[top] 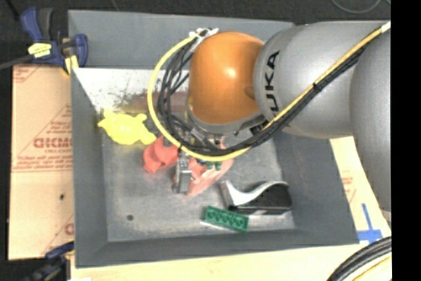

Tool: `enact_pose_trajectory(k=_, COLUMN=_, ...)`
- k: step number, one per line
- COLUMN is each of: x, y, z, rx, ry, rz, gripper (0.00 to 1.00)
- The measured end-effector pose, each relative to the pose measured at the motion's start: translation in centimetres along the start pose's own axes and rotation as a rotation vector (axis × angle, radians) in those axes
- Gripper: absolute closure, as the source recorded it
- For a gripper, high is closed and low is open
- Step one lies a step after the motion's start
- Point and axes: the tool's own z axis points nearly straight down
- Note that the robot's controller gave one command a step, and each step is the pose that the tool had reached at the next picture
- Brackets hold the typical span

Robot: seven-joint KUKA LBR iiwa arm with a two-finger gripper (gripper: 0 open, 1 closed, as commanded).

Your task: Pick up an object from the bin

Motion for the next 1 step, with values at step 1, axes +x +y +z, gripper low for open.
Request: enact_pose_trajectory(k=1, x=-0.17, y=-0.07, z=-0.47, rx=-0.001, ry=-0.008, rz=0.004, gripper=0.00)
